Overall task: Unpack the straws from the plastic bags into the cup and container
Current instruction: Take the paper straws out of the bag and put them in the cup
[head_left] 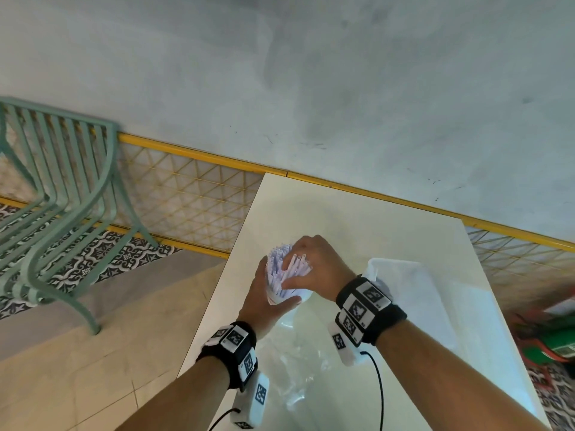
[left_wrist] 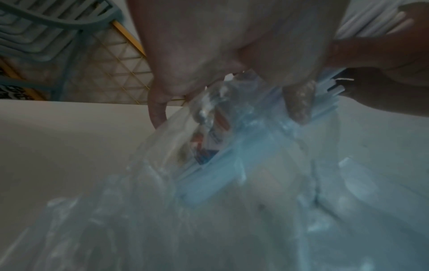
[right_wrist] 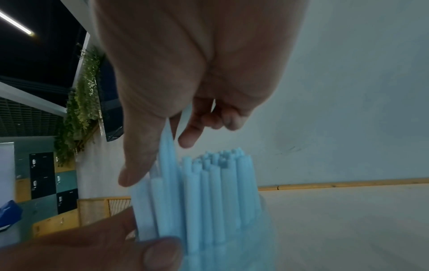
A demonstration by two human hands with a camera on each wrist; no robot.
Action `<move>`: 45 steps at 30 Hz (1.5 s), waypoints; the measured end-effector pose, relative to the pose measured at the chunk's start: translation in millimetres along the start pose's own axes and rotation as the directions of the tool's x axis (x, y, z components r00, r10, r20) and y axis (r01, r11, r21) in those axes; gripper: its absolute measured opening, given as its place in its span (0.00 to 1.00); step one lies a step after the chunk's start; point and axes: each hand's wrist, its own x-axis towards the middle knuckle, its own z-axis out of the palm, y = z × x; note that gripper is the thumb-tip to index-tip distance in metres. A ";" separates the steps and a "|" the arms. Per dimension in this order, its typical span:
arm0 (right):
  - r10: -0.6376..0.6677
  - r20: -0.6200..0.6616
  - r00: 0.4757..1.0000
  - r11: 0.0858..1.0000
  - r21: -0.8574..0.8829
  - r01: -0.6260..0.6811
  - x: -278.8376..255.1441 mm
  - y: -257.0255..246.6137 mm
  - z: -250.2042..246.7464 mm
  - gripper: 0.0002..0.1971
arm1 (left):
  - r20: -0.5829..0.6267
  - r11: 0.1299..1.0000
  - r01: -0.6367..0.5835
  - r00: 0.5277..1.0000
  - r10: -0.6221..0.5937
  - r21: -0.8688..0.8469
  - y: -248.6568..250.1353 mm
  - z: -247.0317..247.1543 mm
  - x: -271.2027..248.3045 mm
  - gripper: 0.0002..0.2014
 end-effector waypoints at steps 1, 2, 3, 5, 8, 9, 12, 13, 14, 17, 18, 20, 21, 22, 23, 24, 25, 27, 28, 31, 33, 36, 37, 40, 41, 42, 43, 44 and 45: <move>-0.014 -0.007 1.000 0.999 -0.044 0.014 -0.4 -0.8 1.1 0.27 | 0.005 0.999 -0.020 1.000 0.021 -0.032 3.6 -0.1 -1.3 0.48; -0.021 -0.009 1.000 0.997 -0.077 0.020 -1.3 -0.7 2.1 0.32 | 0.000 0.998 -0.033 0.999 0.033 -0.048 1.9 0.4 -0.4 0.45; -0.019 -0.008 1.000 0.996 -0.084 0.019 -3.1 -0.2 2.3 0.39 | -0.008 0.998 -0.049 0.999 0.049 -0.050 2.8 0.1 -1.2 0.42; -0.024 -0.047 0.999 1.000 0.019 0.025 -6.8 3.9 0.1 0.49 | 0.010 0.999 -0.041 0.999 0.041 -0.029 0.3 -0.4 -1.0 0.38; -0.082 -0.182 0.980 0.970 0.211 0.120 -13.5 5.6 -4.3 0.53 | 0.011 0.999 -0.011 1.000 0.012 -0.030 -10.5 0.4 1.9 0.41; -0.107 -0.214 0.971 0.968 0.200 0.150 -15.8 1.4 -4.7 0.50 | 0.006 0.999 -0.010 1.000 0.011 -0.030 -13.9 0.5 2.9 0.43; -0.219 -0.220 0.951 0.975 -0.084 0.205 -20.5 -12.5 2.8 0.34 | -0.007 1.000 0.017 1.000 -0.017 -0.016 -15.4 2.7 3.5 0.48; -0.241 -0.174 0.955 0.960 -0.189 0.207 -20.5 -15.2 8.8 0.31 | -0.005 1.000 0.000 1.000 0.000 -0.023 -12.9 2.5 2.8 0.47; -0.243 -0.122 0.962 0.939 -0.279 0.201 -19.7 -16.8 15.7 0.29 | 0.003 1.000 -0.015 1.000 0.015 -0.027 -10.6 2.5 2.5 0.44; -0.221 -0.076 0.972 0.893 -0.417 0.170 -12.6 -18.0 27.3 0.28 | 0.020 1.000 -0.027 0.999 0.027 -0.008 -7.3 1.0 3.3 0.41; -0.223 -0.084 0.971 0.889 -0.427 0.167 -9.0 -18.5 25.9 0.27 | 0.018 1.000 -0.022 1.000 0.022 -0.011 -10.3 1.5 4.2 0.41; -0.225 -0.093 0.970 0.897 -0.409 0.169 -2.1 -19.6 21.0 0.27 | 0.003 1.000 -0.002 1.000 0.002 0.007 -15.5 2.3 4.3 0.46; -0.220 -0.085 0.972 0.905 -0.389 0.171 0.0 -19.7 19.4 0.27 | 0.002 1.000 0.010 1.000 -0.010 0.017 -16.2 2.5 3.7 0.48; -0.212 -0.061 0.975 0.912 -0.372 0.175 1.3 -20.2 18.7 0.29 | 0.004 1.000 0.015 1.000 -0.015 0.017 -18.4 2.8 4.2 0.49; -0.203 -0.028 0.979 0.916 -0.360 0.179 1.8 -20.5 19.0 0.31 | 0.008 1.000 0.012 1.000 -0.012 0.011 -17.9 3.0 4.1 0.48; -0.199 -0.004 0.980 0.916 -0.357 0.185 1.6 -21.2 19.7 0.32 | 0.012 1.000 0.011 1.000 -0.011 0.005 -18.0 3.5 4.2 0.47; -0.205 0.006 0.979 0.912 -0.362 0.193 1.4 -21.8 20.8 0.33 | 0.014 1.000 0.012 1.000 -0.012 -0.002 -17.7 3.5 4.0 0.46; -0.226 0.004 0.974 0.916 -0.341 0.214 3.0 -22.8 22.1 0.32 | 0.009 1.000 0.016 1.000 -0.016 -0.005 -17.6 2.8 4.7 0.45; -0.223 -0.012 0.975 0.933 -0.293 0.210 4.5 -22.7 22.4 0.30 | 0.007 1.000 0.011 1.000 -0.011 -0.006 -17.5 2.5 4.8 0.44; -0.129 -0.045 0.991 0.979 -0.165 0.119 7.8 -22.8 19.4 0.25 | 0.003 0.999 -0.029 1.000 0.029 -0.028 -15.7 2.0 4.9 0.42; -0.083 0.027 0.996 0.968 -0.236 0.087 6.1 -24.6 16.7 0.24 | 0.002 0.999 -0.028 1.000 0.028 -0.029 -16.8 2.2 5.6 0.44; -0.127 0.087 0.988 0.958 -0.247 0.145 7.0 -28.9 14.5 0.24 | 0.010 1.000 0.007 1.000 -0.007 -0.014 -20.9 3.1 5.9 0.47; -0.139 0.062 0.988 0.968 -0.202 0.149 7.7 -29.7 13.5 0.23 | 0.014 1.000 0.004 1.000 -0.003 -0.015 -22.5 3.5 6.8 0.46; -0.111 -0.087 0.990 0.981 -0.172 0.095 9.1 -25.3 8.0 0.21 | 0.012 1.000 -0.026 1.000 0.026 -0.007 -22.5 2.6 6.6 0.44; -0.083 -0.094 0.992 0.975 -0.215 0.061 8.2 -24.3 5.3 0.19 | 0.005 0.999 -0.037 0.999 0.037 0.001 -21.5 2.4 6.6 0.45; -0.052 -0.081 0.995 0.974 -0.225 0.033 7.3 -23.9 3.1 0.17 | 0.000 0.999 -0.034 0.999 0.034 0.002 -21.4 1.7 6.7 0.45; -0.020 -0.060 0.998 0.982 -0.188 0.008 6.5 -22.7 1.1 0.15 | 0.001 1.000 -0.030 1.000 0.030 -0.003 -20.8 1.3 7.0 0.44; 0.000 -0.049 0.999 0.992 -0.126 -0.006 5.9 -22.2 -0.7 0.13 | 0.000 0.999 -0.034 0.999 0.034 -0.010 -20.7 1.0 6.9 0.42; 0.001 -0.066 0.998 0.999 -0.049 -0.004 5.3 -21.7 -1.9 0.10 | 0.000 0.999 -0.042 0.999 0.042 -0.013 -19.8 1.0 6.6 0.41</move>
